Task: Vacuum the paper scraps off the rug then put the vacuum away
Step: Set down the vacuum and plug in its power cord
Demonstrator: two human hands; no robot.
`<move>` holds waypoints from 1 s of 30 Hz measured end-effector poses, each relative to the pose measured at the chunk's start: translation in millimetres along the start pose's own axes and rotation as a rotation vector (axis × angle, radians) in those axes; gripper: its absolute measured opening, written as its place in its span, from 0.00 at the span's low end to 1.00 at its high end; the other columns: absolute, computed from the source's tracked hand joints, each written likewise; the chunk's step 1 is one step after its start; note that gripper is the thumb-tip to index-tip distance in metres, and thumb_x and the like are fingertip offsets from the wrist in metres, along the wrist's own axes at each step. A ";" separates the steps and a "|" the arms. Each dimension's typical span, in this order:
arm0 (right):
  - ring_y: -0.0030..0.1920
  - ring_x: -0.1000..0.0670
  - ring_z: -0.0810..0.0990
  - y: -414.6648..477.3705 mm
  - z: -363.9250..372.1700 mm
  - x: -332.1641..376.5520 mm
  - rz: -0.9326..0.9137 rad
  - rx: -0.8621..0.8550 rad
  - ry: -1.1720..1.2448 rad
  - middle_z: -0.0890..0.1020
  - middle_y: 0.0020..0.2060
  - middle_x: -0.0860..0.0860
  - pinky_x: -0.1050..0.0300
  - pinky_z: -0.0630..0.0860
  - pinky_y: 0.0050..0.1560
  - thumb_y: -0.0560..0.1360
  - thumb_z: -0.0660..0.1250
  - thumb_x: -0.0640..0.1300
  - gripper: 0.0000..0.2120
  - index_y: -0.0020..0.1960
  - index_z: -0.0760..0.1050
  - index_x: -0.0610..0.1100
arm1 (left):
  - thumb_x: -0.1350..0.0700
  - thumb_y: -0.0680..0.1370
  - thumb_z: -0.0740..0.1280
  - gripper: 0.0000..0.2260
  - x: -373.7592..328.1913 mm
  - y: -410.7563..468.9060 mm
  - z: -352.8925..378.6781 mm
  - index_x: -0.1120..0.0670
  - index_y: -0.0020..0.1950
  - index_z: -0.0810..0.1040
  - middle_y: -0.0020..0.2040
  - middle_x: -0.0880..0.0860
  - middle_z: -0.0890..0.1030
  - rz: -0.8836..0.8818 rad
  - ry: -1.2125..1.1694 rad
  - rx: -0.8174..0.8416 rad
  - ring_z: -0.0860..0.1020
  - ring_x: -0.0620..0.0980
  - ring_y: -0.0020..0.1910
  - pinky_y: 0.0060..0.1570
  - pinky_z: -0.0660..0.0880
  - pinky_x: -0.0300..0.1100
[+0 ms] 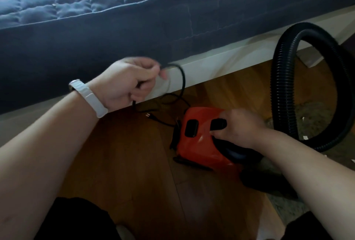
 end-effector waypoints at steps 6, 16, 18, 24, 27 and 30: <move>0.30 0.55 0.75 2.8 -8.1 0.3 0.010 -0.043 -0.028 0.76 0.28 0.55 0.56 0.63 0.27 0.53 0.54 0.77 0.30 0.32 0.72 0.51 | 0.58 0.82 0.62 0.08 107.9 -29.5 -38.3 0.60 0.50 0.79 0.26 0.49 0.67 -0.618 0.516 0.073 0.61 0.45 0.22 0.21 0.58 0.37; 0.29 0.54 0.76 2.6 -15.1 -6.9 0.089 -0.060 -0.019 0.77 0.28 0.55 0.58 0.64 0.26 0.69 0.69 0.64 0.18 0.34 0.74 0.50 | 0.57 0.83 0.62 0.10 207.9 -59.8 -77.5 0.57 0.61 0.78 0.57 0.58 0.81 -0.961 1.071 0.103 0.81 0.50 0.47 0.31 0.70 0.32; 0.29 0.55 0.76 1.1 -16.5 -6.7 0.093 -0.081 -0.058 0.77 0.28 0.55 0.58 0.64 0.26 0.66 0.66 0.68 0.20 0.35 0.75 0.51 | 0.59 0.85 0.58 0.15 217.7 -63.1 -76.6 0.61 0.69 0.74 0.68 0.61 0.76 -0.988 1.054 0.014 0.77 0.57 0.64 0.43 0.73 0.36; 0.31 0.55 0.76 -2.0 -14.2 -2.3 0.076 -0.052 -0.062 0.77 0.30 0.56 0.58 0.64 0.27 0.61 0.60 0.75 0.25 0.36 0.74 0.53 | 0.57 0.85 0.56 0.15 196.4 -26.3 -59.4 0.60 0.66 0.76 0.64 0.59 0.78 -0.693 0.961 -0.101 0.76 0.57 0.62 0.56 0.70 0.39; 0.31 0.56 0.76 -3.7 -10.6 -3.2 0.090 -0.031 -0.109 0.78 0.31 0.56 0.58 0.65 0.27 0.69 0.67 0.68 0.19 0.37 0.75 0.52 | 0.55 0.82 0.60 0.12 197.4 -4.4 -60.8 0.58 0.60 0.79 0.58 0.58 0.81 -0.604 1.051 -0.158 0.78 0.57 0.58 0.54 0.73 0.44; 0.30 0.56 0.75 -5.5 -6.7 0.0 0.075 -0.026 -0.123 0.77 0.29 0.56 0.58 0.63 0.26 0.71 0.69 0.65 0.17 0.35 0.74 0.53 | 0.55 0.82 0.60 0.12 219.3 -0.3 -57.4 0.57 0.60 0.79 0.59 0.57 0.81 -0.632 1.092 -0.105 0.78 0.56 0.57 0.51 0.72 0.43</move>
Point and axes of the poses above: each hand's wrist, its own y-axis towards the middle knuckle, its own z-axis out of the palm, x = y × z, the point moved 9 cm from there along y, towards the middle knuckle
